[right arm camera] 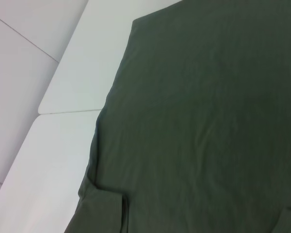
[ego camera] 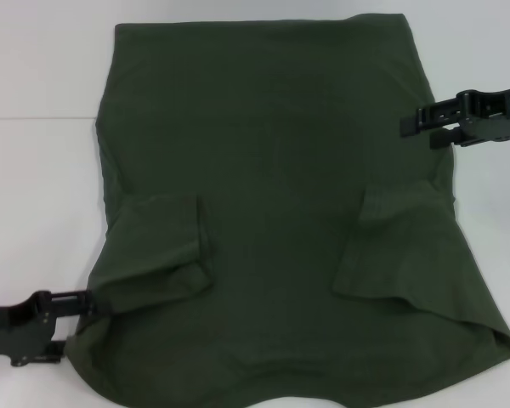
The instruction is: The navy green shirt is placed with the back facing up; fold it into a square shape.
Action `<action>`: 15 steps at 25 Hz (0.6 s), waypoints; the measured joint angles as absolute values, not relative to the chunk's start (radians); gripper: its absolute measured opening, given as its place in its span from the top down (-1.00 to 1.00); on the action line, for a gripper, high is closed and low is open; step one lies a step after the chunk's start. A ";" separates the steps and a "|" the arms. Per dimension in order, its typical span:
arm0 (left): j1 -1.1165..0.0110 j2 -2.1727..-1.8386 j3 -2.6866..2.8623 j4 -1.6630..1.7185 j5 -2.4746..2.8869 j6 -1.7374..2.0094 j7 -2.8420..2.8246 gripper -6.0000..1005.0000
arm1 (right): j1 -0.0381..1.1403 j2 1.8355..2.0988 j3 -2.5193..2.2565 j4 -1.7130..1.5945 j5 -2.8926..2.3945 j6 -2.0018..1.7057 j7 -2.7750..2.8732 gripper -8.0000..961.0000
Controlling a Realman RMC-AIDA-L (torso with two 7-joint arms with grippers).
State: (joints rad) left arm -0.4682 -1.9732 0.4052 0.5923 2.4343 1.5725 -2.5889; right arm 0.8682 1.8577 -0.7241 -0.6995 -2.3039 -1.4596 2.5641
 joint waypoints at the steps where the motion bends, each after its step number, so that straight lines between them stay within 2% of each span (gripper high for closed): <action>1: -0.471 -1.975 0.403 0.592 2.432 1.559 -2.594 -0.55 | 0.868 1.858 -0.724 -0.699 -2.304 -1.458 2.564 -0.58; 12: -0.478 -1.980 0.402 0.605 2.401 1.537 -2.589 -0.49 | 0.865 1.853 -0.705 -0.699 -2.304 -1.458 2.562 -0.58; 14: -0.478 -1.980 0.403 0.611 2.401 1.539 -2.588 -0.04 | 0.865 1.852 -0.696 -0.699 -2.304 -1.459 2.562 -0.58; 15: -0.478 -1.980 0.403 0.613 2.401 1.540 -2.587 0.01 | 0.865 1.852 -0.694 -0.699 -2.304 -1.459 2.562 -0.58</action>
State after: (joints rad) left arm -0.4781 -1.9798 0.4029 0.6132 2.4006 1.5396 -2.5873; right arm 0.8649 1.8520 -0.6936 -0.6994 -2.3040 -1.4591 2.5618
